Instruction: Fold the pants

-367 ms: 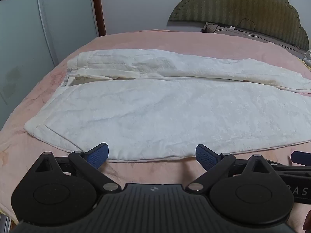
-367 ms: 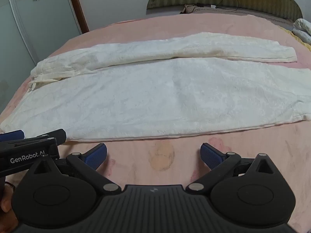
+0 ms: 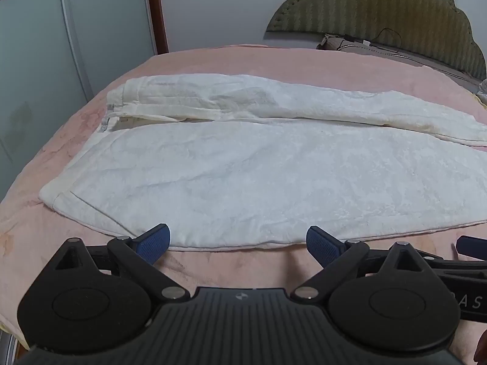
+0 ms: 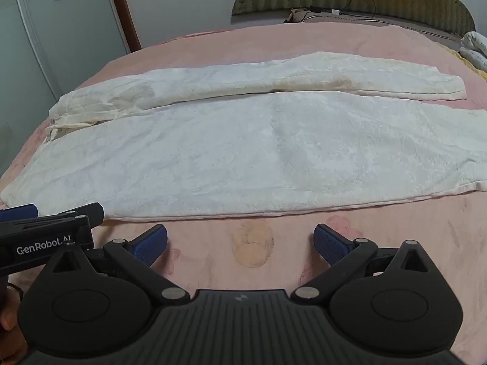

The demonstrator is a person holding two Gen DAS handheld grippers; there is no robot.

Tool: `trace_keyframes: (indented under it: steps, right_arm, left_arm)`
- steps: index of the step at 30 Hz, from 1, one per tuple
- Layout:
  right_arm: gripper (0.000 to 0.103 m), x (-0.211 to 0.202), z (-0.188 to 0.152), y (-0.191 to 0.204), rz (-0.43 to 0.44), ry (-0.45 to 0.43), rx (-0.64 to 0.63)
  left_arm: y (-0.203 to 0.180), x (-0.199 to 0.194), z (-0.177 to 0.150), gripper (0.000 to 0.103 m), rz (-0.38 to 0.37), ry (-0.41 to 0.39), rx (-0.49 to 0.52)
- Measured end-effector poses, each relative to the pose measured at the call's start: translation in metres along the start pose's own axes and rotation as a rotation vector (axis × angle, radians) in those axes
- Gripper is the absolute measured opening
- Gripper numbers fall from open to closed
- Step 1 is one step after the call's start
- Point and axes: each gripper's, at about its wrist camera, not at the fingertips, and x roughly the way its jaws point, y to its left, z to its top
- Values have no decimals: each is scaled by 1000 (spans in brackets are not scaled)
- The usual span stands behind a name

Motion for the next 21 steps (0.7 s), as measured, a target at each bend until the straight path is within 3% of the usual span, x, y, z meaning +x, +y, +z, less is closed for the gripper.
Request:
trace_keyframes:
  steps: [5,21]
  right_arm:
    - [103,-33,-23,5,2,-5,-1]
    - [103,-34,-24,8,4,4,3]
  left_arm:
    - [-2,-3,-2,98,8,-4,5]
    - [3,7,3,98,-13,36,-28]
